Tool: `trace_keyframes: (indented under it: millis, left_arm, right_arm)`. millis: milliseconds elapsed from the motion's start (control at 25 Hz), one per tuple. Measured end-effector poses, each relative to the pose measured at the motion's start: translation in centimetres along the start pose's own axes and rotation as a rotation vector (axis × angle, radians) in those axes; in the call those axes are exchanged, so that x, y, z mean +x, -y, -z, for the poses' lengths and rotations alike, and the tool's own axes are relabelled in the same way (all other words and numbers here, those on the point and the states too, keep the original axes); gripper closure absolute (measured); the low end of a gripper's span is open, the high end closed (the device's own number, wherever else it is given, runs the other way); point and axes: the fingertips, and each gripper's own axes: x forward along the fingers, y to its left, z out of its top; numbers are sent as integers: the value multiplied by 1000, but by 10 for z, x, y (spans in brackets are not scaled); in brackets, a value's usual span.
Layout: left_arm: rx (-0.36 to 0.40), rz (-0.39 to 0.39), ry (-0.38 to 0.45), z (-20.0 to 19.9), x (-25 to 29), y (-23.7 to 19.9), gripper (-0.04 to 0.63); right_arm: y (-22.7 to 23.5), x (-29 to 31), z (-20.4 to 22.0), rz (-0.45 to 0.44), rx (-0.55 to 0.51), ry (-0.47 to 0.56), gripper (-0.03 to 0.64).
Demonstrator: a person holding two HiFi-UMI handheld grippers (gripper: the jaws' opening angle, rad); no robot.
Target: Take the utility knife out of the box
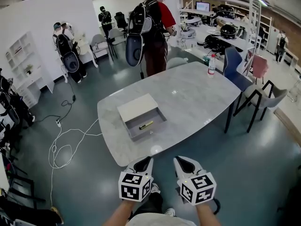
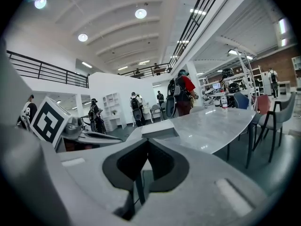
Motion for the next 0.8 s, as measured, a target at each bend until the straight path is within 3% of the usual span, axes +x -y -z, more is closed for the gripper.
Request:
trace_keyframes:
  millis: [800]
  left_arm:
    - [-30,10,-36,-50,112,-98,571]
  right_arm:
    - [50,144,-40,-12,-8,-62,612]
